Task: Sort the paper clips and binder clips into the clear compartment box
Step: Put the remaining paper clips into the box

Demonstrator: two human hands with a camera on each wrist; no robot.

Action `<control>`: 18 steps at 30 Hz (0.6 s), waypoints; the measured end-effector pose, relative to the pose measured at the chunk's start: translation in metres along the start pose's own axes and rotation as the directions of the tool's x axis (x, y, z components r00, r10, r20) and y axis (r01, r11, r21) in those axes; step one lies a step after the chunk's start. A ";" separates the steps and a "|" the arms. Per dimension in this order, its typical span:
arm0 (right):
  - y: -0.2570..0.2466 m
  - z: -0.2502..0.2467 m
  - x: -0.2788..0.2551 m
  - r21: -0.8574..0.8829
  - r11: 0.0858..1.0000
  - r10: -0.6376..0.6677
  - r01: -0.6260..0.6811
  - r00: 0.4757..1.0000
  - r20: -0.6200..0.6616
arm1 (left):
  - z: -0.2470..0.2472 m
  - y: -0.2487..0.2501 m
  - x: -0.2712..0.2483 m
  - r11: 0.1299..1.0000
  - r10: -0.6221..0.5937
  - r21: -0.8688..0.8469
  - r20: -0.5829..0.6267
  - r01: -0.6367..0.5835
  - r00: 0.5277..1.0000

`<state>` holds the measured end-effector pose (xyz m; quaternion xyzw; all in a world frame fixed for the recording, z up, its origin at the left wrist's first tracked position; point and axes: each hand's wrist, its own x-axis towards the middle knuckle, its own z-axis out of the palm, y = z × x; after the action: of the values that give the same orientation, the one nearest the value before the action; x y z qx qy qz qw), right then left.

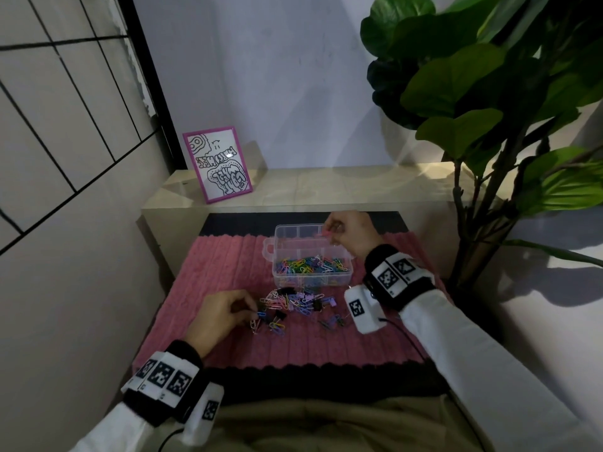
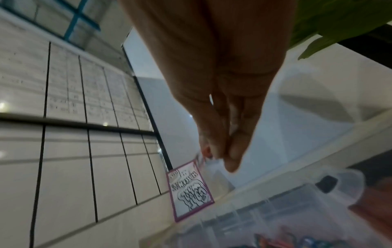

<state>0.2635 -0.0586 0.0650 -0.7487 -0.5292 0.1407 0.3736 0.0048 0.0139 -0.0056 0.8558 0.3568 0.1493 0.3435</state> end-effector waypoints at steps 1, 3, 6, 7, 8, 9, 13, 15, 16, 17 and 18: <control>0.002 0.003 -0.001 -0.109 0.994 0.013 -0.006 0.998 0.066 | 0.000 -0.001 0.000 0.999 -0.029 -0.046 -0.006 0.028 1.000; 0.004 0.007 -0.007 -0.254 0.967 0.020 0.022 0.986 0.164 | -0.002 -0.005 0.000 0.988 -0.071 -0.136 -0.009 0.069 0.997; 0.000 0.005 -0.032 -0.261 0.956 -0.084 0.135 0.977 0.198 | -0.006 -0.008 -0.003 0.961 -0.101 -0.261 -0.009 0.095 0.995; -0.001 0.005 -0.043 -0.258 0.948 -0.126 0.185 0.965 0.231 | -0.007 -0.008 -0.004 0.954 -0.102 -0.284 -0.009 0.096 0.995; 0.000 0.007 -0.054 -0.263 0.938 -0.146 0.225 0.946 0.289 | -0.007 -0.008 -0.005 0.948 -0.105 -0.304 -0.006 0.099 0.994; 0.002 0.010 -0.063 -0.277 0.928 -0.139 0.248 0.923 0.360 | -0.007 -0.008 -0.006 0.942 -0.109 -0.318 0.001 0.103 0.994; 0.014 0.027 -0.085 -0.407 0.883 0.005 0.235 0.861 0.509 | -0.003 -0.014 -0.005 0.920 -0.139 -0.369 0.009 0.132 0.990; 0.016 0.038 -0.092 -0.469 0.852 0.041 0.231 0.865 0.500 | -0.002 -0.015 -0.004 0.903 -0.160 -0.404 0.004 0.148 0.987; 0.017 0.043 -0.094 -0.491 0.839 0.043 0.234 0.871 0.489 | -0.001 -0.015 -0.004 0.894 -0.167 -0.420 0.005 0.154 0.986; 0.017 0.047 -0.096 -0.503 0.832 0.040 0.235 0.878 0.477 | -0.002 -0.014 -0.004 0.884 -0.172 -0.440 0.008 0.158 0.985; 0.017 0.049 -0.096 -0.501 0.832 0.030 0.238 0.882 0.470 | -0.002 -0.013 -0.004 0.871 -0.176 -0.464 0.012 0.162 0.984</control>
<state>0.2069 -0.1276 0.0014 -0.7378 -0.6610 0.1360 0.0168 -0.0054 0.0183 -0.0129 0.7123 0.3895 0.2126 0.5438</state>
